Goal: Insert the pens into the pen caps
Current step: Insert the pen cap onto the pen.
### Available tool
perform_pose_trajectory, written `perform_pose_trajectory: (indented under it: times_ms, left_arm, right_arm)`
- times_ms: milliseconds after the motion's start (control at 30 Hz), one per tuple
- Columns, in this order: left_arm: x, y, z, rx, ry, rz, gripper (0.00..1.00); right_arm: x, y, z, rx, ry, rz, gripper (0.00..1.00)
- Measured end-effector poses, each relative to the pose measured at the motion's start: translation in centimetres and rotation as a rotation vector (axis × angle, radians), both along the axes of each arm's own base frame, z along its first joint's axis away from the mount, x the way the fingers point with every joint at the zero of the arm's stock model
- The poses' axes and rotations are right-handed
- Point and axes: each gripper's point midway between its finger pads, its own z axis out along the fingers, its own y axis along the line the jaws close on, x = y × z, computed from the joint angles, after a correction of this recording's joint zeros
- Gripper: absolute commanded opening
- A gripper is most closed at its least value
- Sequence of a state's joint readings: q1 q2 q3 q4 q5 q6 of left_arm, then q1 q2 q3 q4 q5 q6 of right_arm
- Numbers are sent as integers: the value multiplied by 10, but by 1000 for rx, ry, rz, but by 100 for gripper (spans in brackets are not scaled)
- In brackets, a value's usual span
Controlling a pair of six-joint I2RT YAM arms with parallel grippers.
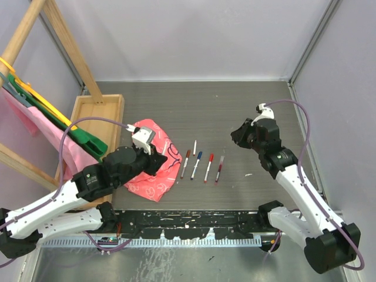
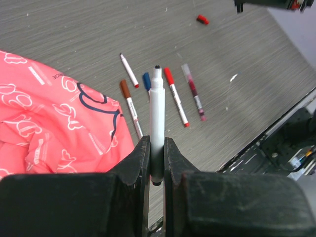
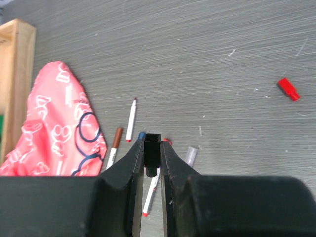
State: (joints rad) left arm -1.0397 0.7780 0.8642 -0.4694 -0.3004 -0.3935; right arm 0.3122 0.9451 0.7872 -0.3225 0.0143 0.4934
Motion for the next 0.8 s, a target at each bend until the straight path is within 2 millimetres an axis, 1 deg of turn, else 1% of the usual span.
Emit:
perform_pose_trajectory:
  times_ms: [100, 200, 300, 400, 467, 533, 633, 800]
  left_arm:
    - [1, -3, 10, -61, 3, 16, 0]
    - [2, -6, 16, -108, 11, 22, 0]
    - [1, -14, 15, -126, 34, 11, 0]
    - [1, -26, 9, -132, 73, -12, 0]
    - [0, -35, 9, -155, 90, -31, 0]
    - [0, -45, 13, -189, 95, -53, 0]
    - [0, -60, 16, -227, 106, -87, 0]
    - [-5, -85, 6, -221, 133, -153, 0]
  right_arm:
    - [-11, 6, 10, 47, -24, 33, 0]
    - [-20, 13, 30, 103, -78, 75, 0]
    - [-28, 21, 52, 163, -141, 122, 0]
    - [-35, 31, 79, 258, -238, 168, 0]
    - [-40, 36, 91, 334, -299, 188, 0]
    - [-45, 41, 97, 418, -343, 202, 0]
    - [-50, 45, 96, 501, -356, 216, 0]
    - [-57, 56, 112, 588, -390, 282, 0]
